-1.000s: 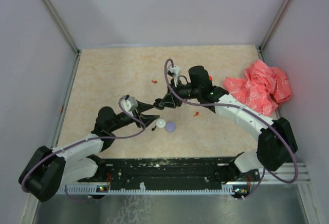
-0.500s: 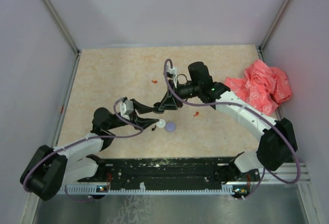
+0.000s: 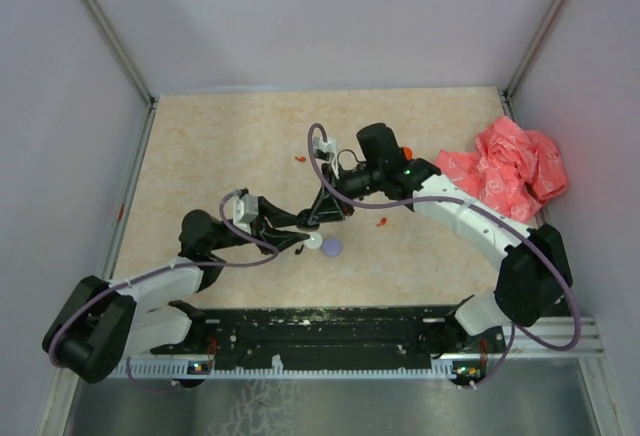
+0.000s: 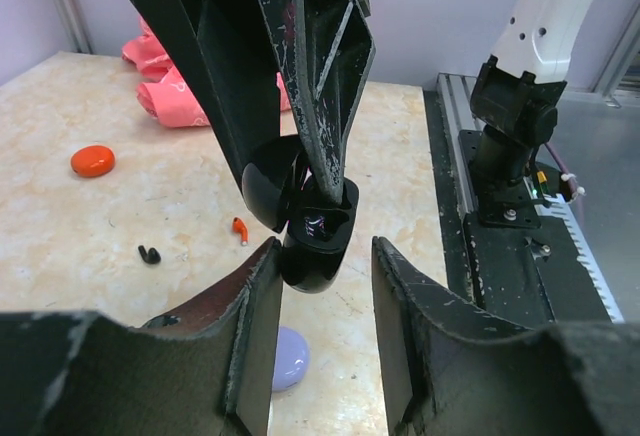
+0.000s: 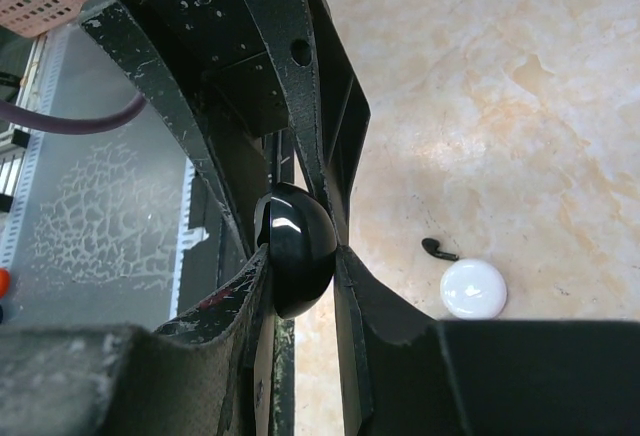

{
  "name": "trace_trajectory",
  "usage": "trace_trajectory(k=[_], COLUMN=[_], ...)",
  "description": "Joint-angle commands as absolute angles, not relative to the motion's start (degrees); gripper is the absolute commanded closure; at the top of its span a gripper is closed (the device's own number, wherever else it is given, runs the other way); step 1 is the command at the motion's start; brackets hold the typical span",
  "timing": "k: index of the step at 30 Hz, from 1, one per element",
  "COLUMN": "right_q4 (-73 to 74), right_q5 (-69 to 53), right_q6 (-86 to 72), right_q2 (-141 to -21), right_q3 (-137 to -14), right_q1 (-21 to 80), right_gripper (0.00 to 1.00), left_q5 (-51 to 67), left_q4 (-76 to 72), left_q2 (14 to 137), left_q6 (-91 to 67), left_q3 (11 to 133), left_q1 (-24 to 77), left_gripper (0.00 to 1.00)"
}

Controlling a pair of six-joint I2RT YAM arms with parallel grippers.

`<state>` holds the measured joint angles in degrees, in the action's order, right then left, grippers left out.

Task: Insert the wireless bluetooth earbuds into the charging case
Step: Pick up the charging case at the center of the board, then pick up the earbud from the center of the board.

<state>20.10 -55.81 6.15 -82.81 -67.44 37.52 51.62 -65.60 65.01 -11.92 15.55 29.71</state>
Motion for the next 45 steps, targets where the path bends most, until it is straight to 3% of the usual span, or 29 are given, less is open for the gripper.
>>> trace_trajectory(k=[1,5,13,17,21,27,32,45], right_q4=[19.94,19.75,19.39,17.67,15.0,12.54,10.81,6.56], right_q5=[-57.15,-57.12,-55.28,-53.96,-48.75,-36.66,-27.37,-12.52], right_q6=[9.18,9.23,8.68,7.06,5.32,4.33,5.48,6.02], right_q2=[-82.71,-82.75,-82.36,-81.93,-80.46,-80.8,-83.92,-98.07], right_q3=[-71.1,-71.19,-71.32,-71.2,-69.92,-67.17,-65.26,-64.65], right_q1=[38.57,38.66,38.59,38.42,38.45,39.74,43.88,57.27], right_gripper=[0.86,0.83,0.58,0.47,0.38,0.37,0.44,0.56], left_q5=[55.07,55.76,54.28,52.03,42.38,17.1,4.41,-1.79], left_q4=[-70.21,-71.59,-70.57,-66.93,-57.26,-40.33,-34.15,-30.95], left_q2=[66.19,67.17,67.33,66.32,63.34,59.92,58.17,54.39], left_q6=[-15.01,-15.61,-14.86,-13.35,-10.63,-9.0,-11.57,-19.03], left_q3=[16.52,16.33,14.76,13.62,13.08,14.13,13.84,10.42], left_q1=[29.29,29.21,29.05,28.64,28.4,28.16,27.58,20.07], left_gripper=[0.56,0.66,0.98,1.0,1.0,1.0,1.0,1.0])
